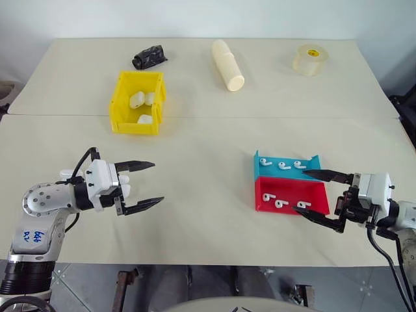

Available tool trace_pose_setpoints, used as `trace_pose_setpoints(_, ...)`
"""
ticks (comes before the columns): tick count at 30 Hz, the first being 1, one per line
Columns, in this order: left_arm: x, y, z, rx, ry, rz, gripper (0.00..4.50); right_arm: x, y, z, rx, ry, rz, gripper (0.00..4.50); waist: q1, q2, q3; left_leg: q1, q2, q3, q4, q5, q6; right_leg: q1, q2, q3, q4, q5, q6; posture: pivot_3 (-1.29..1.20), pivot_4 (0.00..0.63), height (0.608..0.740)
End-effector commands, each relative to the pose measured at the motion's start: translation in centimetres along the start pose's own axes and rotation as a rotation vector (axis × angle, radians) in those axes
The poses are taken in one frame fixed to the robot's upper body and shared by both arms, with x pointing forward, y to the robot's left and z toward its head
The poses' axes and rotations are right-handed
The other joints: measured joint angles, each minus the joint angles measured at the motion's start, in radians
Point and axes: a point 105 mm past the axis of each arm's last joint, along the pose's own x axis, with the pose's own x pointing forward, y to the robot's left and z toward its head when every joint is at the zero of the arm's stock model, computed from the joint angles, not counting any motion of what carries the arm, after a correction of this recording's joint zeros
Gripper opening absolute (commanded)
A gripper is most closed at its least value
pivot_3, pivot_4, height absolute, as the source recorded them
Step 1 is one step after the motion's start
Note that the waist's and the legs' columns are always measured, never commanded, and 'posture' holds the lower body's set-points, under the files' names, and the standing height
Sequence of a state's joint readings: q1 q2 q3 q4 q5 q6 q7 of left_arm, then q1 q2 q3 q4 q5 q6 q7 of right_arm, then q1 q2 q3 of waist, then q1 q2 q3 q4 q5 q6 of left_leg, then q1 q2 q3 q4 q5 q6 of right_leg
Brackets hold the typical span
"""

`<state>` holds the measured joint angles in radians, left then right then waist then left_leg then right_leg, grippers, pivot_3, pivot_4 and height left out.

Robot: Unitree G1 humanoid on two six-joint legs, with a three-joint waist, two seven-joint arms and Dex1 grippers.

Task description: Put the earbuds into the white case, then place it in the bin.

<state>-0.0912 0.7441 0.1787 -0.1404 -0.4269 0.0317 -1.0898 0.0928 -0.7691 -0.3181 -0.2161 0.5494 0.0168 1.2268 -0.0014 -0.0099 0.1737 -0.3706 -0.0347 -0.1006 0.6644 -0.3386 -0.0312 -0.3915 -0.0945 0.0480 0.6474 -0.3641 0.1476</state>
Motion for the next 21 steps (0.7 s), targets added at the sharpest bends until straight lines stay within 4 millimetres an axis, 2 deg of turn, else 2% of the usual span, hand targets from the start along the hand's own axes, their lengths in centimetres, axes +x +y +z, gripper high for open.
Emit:
trace_pose_setpoints(1, -0.2, 0.3, 0.5, 0.041, -0.009, 0.057, 4.48, 0.2, -0.2, 0.5, -0.022, -0.023, 0.002, 4.5, 0.0, 0.0, 0.0, 0.0, 0.0, 0.0, 0.0, 0.0, 0.0, 0.0, 0.0, 0.0, 0.0, 0.0, 0.0, 0.0, 0.15, 0.74)
trace_pose_setpoints(5, -1.4, 0.9, 0.9, -0.011, -0.029, 0.129, 4.48, 1.2, -0.3, 0.8, -0.015, -0.053, 0.026, 4.5, 0.0, 0.0, 0.0, 0.0, 0.0, 0.0, 0.0, 0.0, 0.0, 0.0, 0.0, 0.0, 0.0, 0.0, 0.0, 0.0, 0.15, 0.74)
trace_pose_setpoints(9, -3.7, 2.1, 1.1, -0.044, -0.028, 0.315, 4.48, 2.8, -0.1, 1.7, -0.019, -0.117, 0.058, 4.5, -0.004, 0.0, 0.0, 0.0, 0.002, 0.0, 0.0, 0.0, 0.0, 0.0, 0.0, 0.0, 0.0, 0.0, 0.0, 0.0, 0.15, 0.74)
trace_pose_setpoints(11, -5.6, 2.0, 0.7, -0.065, -0.012, 0.418, 4.48, 4.2, 0.0, 2.6, -0.031, -0.164, 0.079, 4.5, -0.008, 0.0, 0.0, 0.0, 0.002, 0.0, 0.0, 0.0, 0.0, -0.001, 0.0, 0.001, 0.0, 0.0, 0.0, 0.0, 0.15, 0.74)
trace_pose_setpoints(15, -9.9, 0.6, -1.5, -0.146, 0.077, 0.62, 4.48, 6.6, 0.9, 4.8, -0.065, -0.247, 0.149, 4.5, -0.016, 0.0, 0.0, 0.0, 0.003, 0.0, -0.001, 0.0, -0.001, -0.001, -0.002, 0.001, -0.001, 0.0, 0.0, 0.0, 0.15, 0.74)
trace_pose_setpoints(19, -12.5, -1.3, -2.9, -0.248, 0.14, 0.719, 4.48, 7.4, 1.8, 5.9, -0.074, -0.273, 0.213, 4.5, -0.004, -0.001, 0.0, 0.0, 0.003, 0.0, -0.001, 0.0, -0.001, 0.0, -0.002, 0.0, -0.003, 0.0, 0.0, 0.0, 0.15, 0.74)
trace_pose_setpoints(21, -13.2, -2.5, -3.2, -0.312, 0.172, 0.734, 4.48, 7.6, 2.1, 6.1, -0.071, -0.276, 0.233, 4.5, 0.004, -0.001, 0.0, 0.0, 0.002, -0.001, 0.0, -0.001, -0.001, 0.001, -0.002, 0.0, -0.003, 0.0, 0.0, 0.0, 0.15, 0.74)
